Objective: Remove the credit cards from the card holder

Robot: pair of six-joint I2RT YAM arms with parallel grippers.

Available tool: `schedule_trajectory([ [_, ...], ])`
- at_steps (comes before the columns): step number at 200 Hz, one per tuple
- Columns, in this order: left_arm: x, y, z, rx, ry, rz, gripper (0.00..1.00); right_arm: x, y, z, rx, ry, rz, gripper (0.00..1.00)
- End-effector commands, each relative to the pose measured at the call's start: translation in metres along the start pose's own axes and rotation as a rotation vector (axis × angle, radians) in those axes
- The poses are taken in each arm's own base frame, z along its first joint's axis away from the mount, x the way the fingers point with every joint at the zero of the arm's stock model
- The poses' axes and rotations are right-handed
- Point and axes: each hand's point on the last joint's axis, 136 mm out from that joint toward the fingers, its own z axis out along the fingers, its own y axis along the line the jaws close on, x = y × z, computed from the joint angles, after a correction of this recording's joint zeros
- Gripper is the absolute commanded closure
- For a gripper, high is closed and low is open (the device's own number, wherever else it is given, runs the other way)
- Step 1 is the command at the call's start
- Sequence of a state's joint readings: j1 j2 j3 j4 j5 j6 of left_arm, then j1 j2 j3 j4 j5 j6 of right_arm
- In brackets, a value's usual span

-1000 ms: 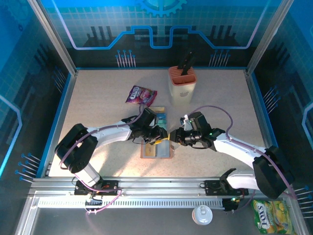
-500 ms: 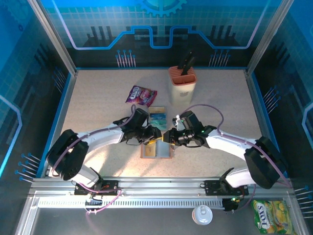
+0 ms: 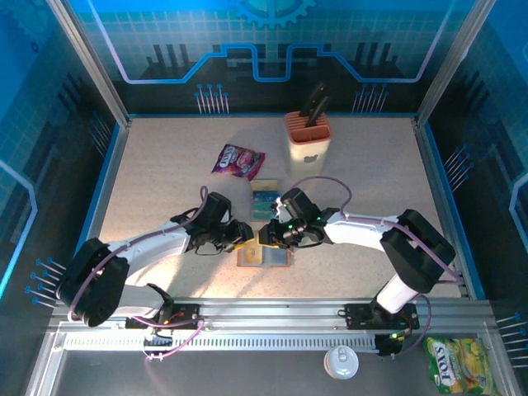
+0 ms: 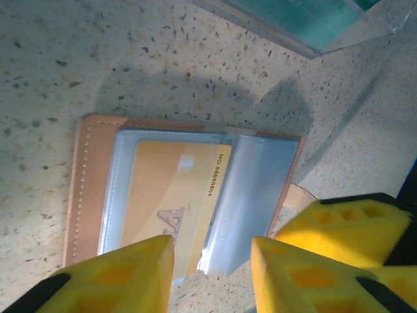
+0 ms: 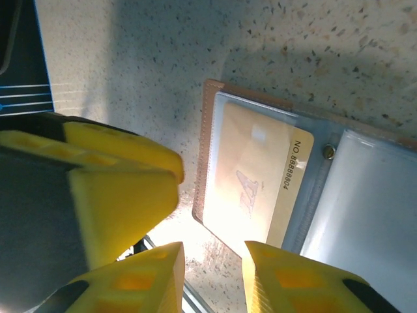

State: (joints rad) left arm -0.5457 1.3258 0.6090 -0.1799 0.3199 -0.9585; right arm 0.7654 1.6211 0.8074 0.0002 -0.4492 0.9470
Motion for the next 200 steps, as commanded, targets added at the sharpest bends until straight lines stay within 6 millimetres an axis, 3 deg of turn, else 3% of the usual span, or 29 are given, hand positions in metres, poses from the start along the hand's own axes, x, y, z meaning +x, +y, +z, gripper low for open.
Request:
schedule_trajectory([
  [1,-0.001,0.013,-0.005,-0.036,-0.024,0.017,0.65,0.002,0.003,0.01,-0.011,0.029,0.009,0.7],
  [80,0.003,0.026,0.005,-0.049,0.005,-0.008,0.81,0.012,-0.037,0.025,0.106,0.074,0.056,0.7],
  [128,0.005,0.03,0.01,-0.051,0.018,-0.019,0.85,0.013,-0.043,0.027,0.127,0.078,0.067,0.7],
  [200,0.007,0.039,0.018,-0.071,0.036,-0.034,0.91,0.002,-0.012,0.012,0.064,0.036,0.008,0.7],
])
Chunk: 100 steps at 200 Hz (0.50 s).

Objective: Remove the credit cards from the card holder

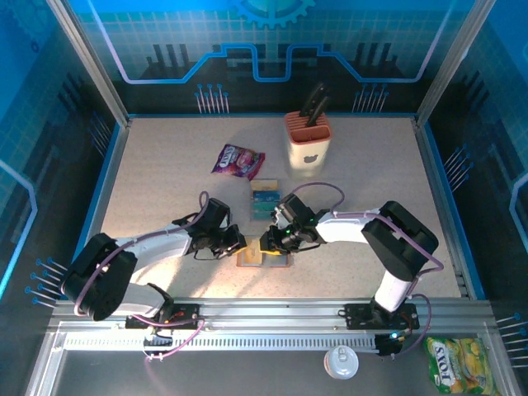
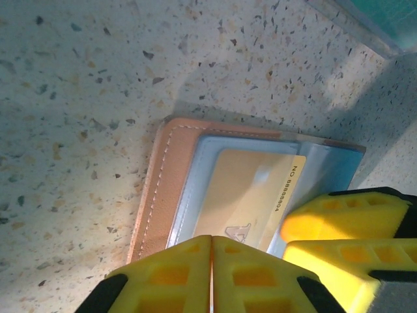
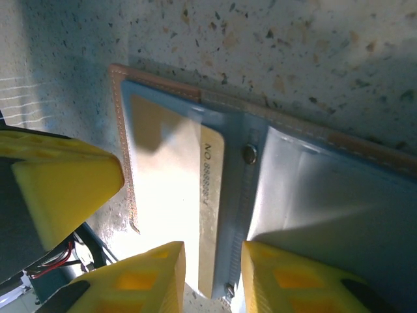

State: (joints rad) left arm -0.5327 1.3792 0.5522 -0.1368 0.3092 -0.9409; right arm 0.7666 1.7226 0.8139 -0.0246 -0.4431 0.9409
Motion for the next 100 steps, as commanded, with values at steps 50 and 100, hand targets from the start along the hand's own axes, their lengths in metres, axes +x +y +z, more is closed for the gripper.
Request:
schedule_trajectory([
  [50,0.007,0.017,0.007,-0.032,0.033,-0.026,0.92,-0.006,0.037,-0.008,-0.092,0.004,-0.064,0.7],
  [100,0.01,0.023,0.008,-0.047,0.039,-0.039,0.92,0.0,0.032,0.005,-0.093,0.044,-0.048,0.7],
])
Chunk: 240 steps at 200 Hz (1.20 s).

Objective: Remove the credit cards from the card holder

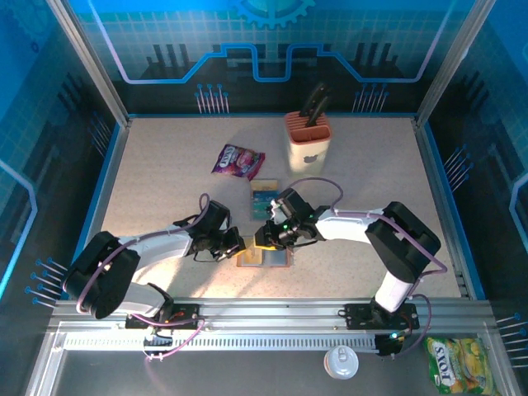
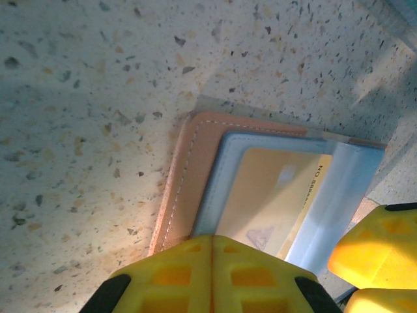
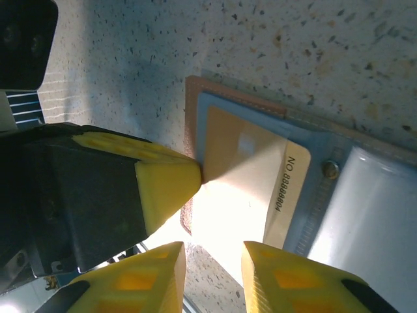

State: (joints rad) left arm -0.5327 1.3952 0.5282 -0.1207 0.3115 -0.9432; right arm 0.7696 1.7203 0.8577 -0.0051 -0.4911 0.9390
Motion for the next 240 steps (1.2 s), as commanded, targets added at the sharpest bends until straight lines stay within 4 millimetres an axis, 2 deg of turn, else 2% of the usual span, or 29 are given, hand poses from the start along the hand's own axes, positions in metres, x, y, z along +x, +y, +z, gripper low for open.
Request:
schedule_trajectory([
  [1,0.006,0.013,0.003,-0.029,0.025,-0.026,0.92,0.006,0.005,0.01,-0.02,0.041,-0.006,0.7],
  [50,0.007,0.017,0.001,-0.039,0.024,-0.034,0.92,0.012,-0.007,0.018,0.006,0.073,0.026,0.7],
  [58,0.007,0.017,0.001,-0.04,0.023,-0.033,0.92,0.012,-0.009,0.018,0.016,0.074,0.028,0.7],
  [62,0.006,0.017,0.001,-0.04,0.021,-0.034,0.92,0.006,-0.001,0.017,0.005,0.06,0.013,0.7],
  [111,0.006,0.016,-0.001,-0.035,0.014,-0.035,0.92,0.005,-0.011,0.01,0.09,0.043,-0.005,0.7],
  [207,0.005,0.011,-0.005,-0.018,0.008,-0.024,0.91,0.004,-0.004,0.0,0.101,0.034,-0.026,0.7],
  [240,0.002,0.002,-0.011,0.011,-0.01,-0.013,0.89,0.003,0.003,-0.002,0.076,0.023,-0.035,0.7],
])
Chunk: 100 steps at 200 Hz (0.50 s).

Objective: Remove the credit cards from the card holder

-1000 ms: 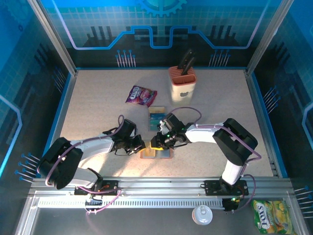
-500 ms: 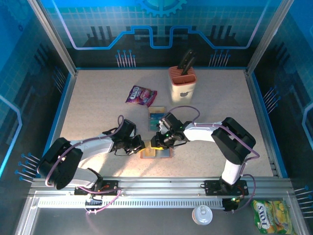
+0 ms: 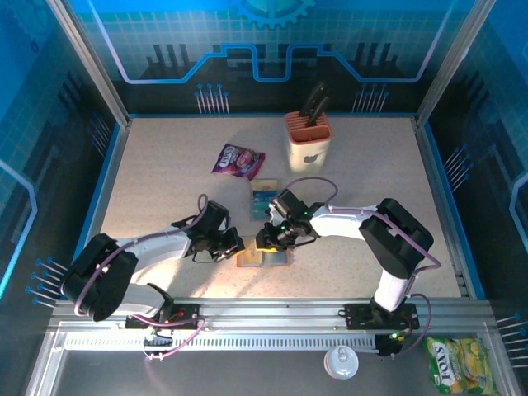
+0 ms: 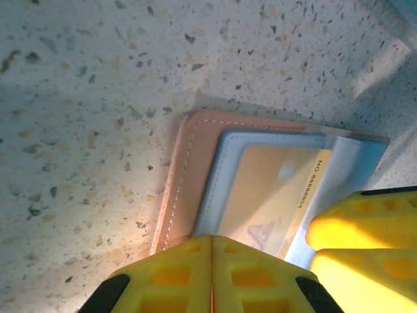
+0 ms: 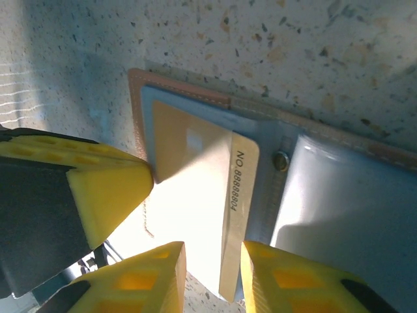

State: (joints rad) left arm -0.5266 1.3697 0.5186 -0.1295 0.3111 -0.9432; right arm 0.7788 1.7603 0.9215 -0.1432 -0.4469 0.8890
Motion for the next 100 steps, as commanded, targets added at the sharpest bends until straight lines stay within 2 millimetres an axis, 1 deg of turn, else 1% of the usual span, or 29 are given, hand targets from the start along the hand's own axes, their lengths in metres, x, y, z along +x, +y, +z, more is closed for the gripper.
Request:
schedule_trajectory([
  [1,0.002,0.001,-0.007,0.007,-0.003,-0.01,0.89,0.0,0.016,-0.008,-0.027,-0.016,-0.039,0.7],
  [12,0.0,-0.003,-0.01,0.021,-0.014,-0.004,0.88,-0.001,0.02,-0.008,-0.043,-0.019,-0.045,0.7],
  [32,0.001,-0.004,-0.012,0.027,-0.016,-0.004,0.88,-0.002,0.025,-0.007,-0.072,-0.017,-0.049,0.7],
  [51,0.004,-0.004,-0.01,0.032,0.004,-0.004,0.9,-0.002,0.026,-0.004,-0.087,-0.009,-0.044,0.7],
  [82,0.01,0.006,-0.005,0.018,0.028,-0.025,0.94,-0.001,0.023,0.003,-0.092,0.01,-0.026,0.7],
  [100,0.012,0.012,-0.002,-0.008,0.04,-0.035,0.98,0.0,0.021,0.005,-0.087,0.021,-0.018,0.7],
])
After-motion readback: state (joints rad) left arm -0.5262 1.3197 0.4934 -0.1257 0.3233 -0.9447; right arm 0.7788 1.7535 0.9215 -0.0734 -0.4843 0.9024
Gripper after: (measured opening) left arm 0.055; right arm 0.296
